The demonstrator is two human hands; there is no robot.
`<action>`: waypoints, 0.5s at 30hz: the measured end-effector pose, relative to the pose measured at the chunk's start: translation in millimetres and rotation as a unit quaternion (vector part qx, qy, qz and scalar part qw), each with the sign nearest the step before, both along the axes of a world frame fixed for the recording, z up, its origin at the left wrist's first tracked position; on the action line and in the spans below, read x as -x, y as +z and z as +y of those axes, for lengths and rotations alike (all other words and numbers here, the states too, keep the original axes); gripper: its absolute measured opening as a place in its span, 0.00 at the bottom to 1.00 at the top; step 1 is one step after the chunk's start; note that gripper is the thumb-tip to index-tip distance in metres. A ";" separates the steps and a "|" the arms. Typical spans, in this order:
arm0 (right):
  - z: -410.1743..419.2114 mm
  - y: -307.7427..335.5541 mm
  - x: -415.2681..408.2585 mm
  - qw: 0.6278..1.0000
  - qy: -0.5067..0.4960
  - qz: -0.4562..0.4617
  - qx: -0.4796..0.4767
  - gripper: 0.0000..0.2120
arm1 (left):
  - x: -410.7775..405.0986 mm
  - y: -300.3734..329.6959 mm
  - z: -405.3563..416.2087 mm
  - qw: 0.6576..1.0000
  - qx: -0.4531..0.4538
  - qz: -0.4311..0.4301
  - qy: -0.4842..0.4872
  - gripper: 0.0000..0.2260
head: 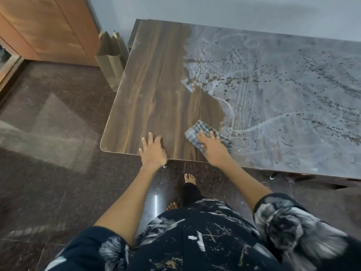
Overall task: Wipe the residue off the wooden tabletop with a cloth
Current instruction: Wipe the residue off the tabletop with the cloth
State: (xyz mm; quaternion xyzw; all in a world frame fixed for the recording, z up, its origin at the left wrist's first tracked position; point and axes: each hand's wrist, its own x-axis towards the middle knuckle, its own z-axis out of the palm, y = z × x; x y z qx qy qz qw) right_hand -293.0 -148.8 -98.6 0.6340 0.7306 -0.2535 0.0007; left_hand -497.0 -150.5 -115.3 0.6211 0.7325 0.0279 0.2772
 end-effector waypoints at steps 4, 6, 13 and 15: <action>-25.5 -4.3 16.6 0.993 0.110 0.047 0.019 0.22 | -28.0 -1.5 11.1 0.998 0.013 -0.011 -0.060 0.28; -29.8 -3.7 1.4 0.989 0.140 0.045 0.018 0.22 | -30.5 -4.5 17.6 0.997 0.010 -0.012 -0.070 0.26; 50.3 -1.6 -22.5 0.995 0.100 0.021 0.009 0.24 | -39.0 -5.3 47.3 0.997 0.014 0.003 -0.071 0.25; 87.3 -5.5 -19.5 0.996 0.094 0.000 0.009 0.24 | -43.2 -3.6 60.1 0.998 0.018 0.001 -0.062 0.25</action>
